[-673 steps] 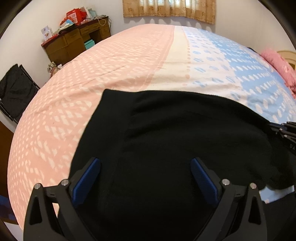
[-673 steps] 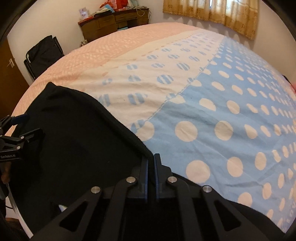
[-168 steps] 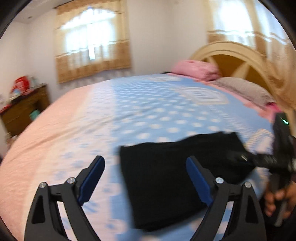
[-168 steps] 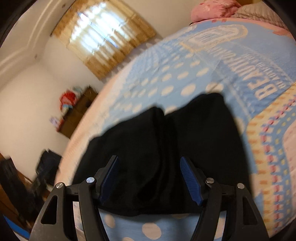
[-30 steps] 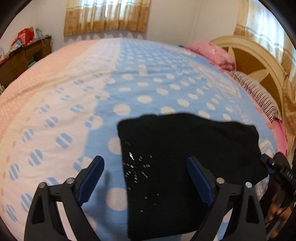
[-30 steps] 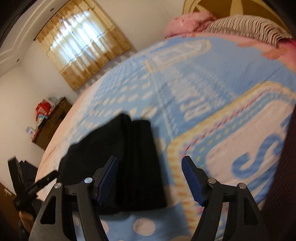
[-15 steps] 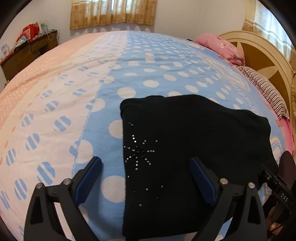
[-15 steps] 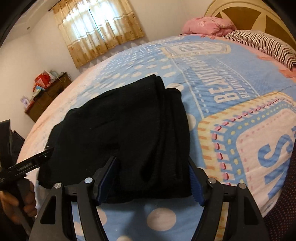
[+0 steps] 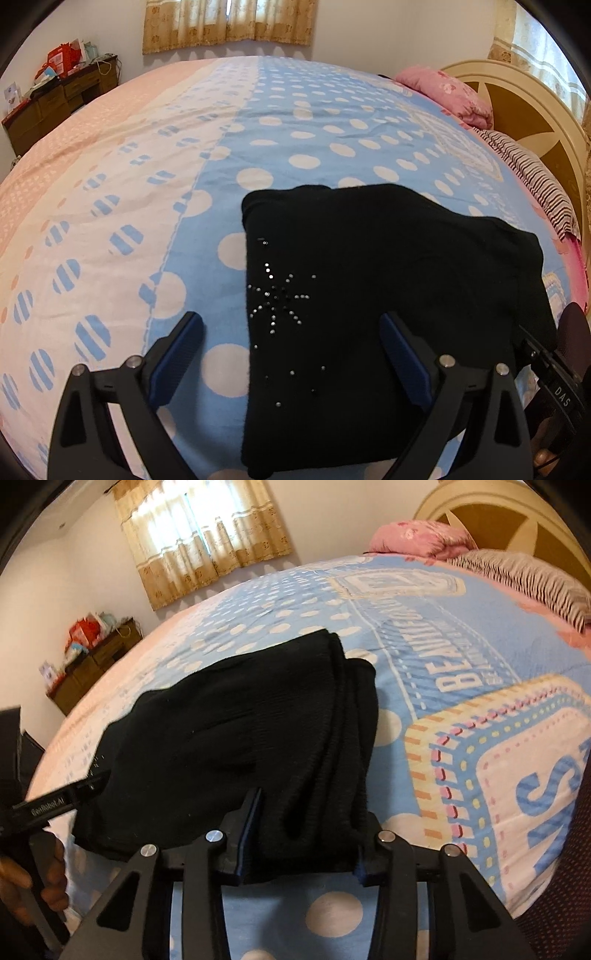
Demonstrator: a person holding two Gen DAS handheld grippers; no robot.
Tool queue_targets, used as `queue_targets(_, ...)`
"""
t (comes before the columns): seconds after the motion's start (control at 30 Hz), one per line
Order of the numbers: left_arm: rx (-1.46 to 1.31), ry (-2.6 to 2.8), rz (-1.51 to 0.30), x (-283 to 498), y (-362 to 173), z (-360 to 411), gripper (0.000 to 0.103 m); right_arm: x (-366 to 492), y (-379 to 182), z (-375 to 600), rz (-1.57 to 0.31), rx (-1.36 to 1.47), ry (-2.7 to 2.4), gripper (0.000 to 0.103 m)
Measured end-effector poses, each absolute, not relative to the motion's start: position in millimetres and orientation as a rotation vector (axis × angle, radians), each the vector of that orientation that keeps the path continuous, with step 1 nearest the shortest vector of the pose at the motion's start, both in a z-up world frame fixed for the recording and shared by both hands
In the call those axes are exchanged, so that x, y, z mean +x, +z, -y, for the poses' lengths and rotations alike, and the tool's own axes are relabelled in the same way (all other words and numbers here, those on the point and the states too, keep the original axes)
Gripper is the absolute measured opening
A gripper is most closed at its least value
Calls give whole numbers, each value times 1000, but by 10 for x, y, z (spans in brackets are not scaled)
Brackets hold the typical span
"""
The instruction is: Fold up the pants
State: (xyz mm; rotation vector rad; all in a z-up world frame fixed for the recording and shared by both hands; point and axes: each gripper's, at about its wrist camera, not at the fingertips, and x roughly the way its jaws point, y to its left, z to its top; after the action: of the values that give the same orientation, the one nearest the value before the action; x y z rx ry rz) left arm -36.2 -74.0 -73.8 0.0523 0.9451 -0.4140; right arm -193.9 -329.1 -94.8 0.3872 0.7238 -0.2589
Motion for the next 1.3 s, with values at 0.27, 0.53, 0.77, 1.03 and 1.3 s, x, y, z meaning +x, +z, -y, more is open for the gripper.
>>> queue_targets(0.27, 35, -450, -956, -401, -718, 774, 78, -1978, -959, 3359, -698, 466, -237, 47)
queue_targets(0.53, 39, -473, -956, -419, -702, 807, 68, -2030, -966, 3490, -670, 589, -220, 48)
queue_targets(0.77, 104, -487, -919, -494, -653, 901, 38, -1958, -959, 3471, -687, 577, -234, 50)
queue_targets(1.03, 100, -479, -920, -466, -643, 865, 20, -1886, -893, 3301, -722, 428, -264, 35)
queue_targets(1.3, 105, -490, -906, -485, -614, 850, 16, -1905, -822, 3209, -721, 376, -284, 33)
